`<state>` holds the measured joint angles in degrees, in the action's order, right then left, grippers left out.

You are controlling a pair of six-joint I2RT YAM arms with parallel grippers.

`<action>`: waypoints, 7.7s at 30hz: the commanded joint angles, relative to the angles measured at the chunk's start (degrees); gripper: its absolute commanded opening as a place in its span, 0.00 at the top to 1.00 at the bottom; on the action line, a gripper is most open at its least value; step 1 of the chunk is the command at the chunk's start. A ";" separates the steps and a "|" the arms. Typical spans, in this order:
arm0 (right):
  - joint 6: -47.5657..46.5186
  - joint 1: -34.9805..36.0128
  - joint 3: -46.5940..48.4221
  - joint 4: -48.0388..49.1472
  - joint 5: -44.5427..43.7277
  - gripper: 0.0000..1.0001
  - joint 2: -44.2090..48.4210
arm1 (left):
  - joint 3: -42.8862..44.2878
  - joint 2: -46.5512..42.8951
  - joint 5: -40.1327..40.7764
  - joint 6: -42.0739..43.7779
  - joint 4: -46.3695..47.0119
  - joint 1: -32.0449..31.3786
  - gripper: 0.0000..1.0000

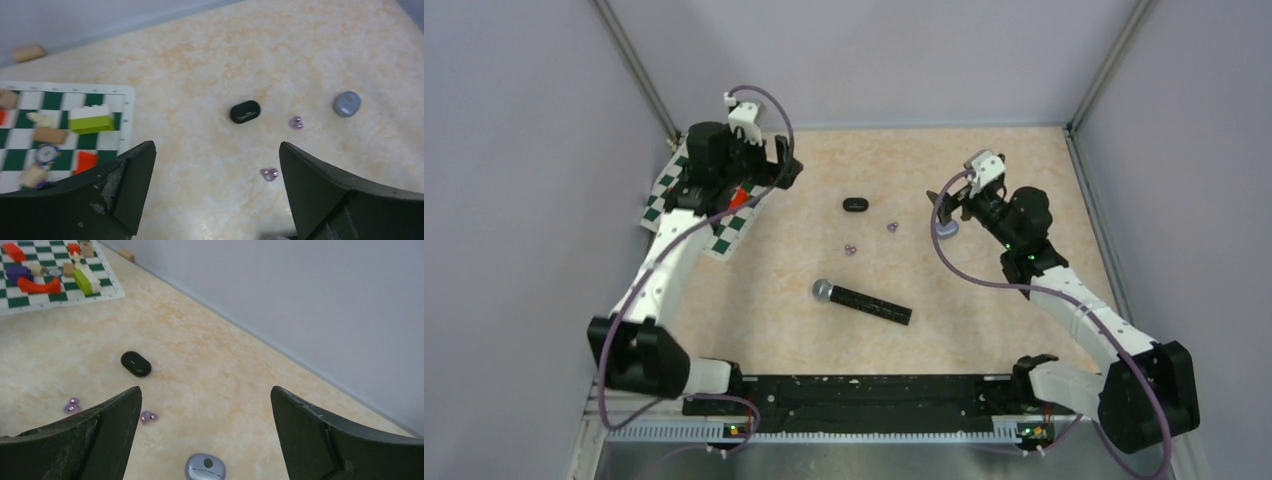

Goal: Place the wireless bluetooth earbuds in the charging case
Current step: Pick up the charging case at the center of the board.

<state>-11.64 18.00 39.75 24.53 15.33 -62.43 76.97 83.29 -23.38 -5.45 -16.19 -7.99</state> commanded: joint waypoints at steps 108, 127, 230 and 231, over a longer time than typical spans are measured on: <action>-12.55 -1.87 20.32 -25.81 -20.52 0.01 -37.36 | -30.83 -27.74 -20.01 29.80 -11.41 3.48 0.01; -1.17 -4.76 24.02 -34.37 -5.19 0.03 -35.00 | -30.79 -27.74 -20.91 29.62 -11.62 4.29 0.01; -17.42 6.24 11.26 -25.05 8.88 0.76 -5.80 | 15.13 16.32 -35.07 11.82 -13.97 -12.22 0.01; -18.14 6.78 10.76 -23.83 8.84 0.76 -5.34 | 15.64 17.19 -36.07 11.06 -13.85 -12.99 0.01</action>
<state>-26.61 22.81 51.68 -4.01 22.15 -71.26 88.92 97.71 -53.30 11.25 -30.13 -18.09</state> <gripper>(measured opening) 0.486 0.986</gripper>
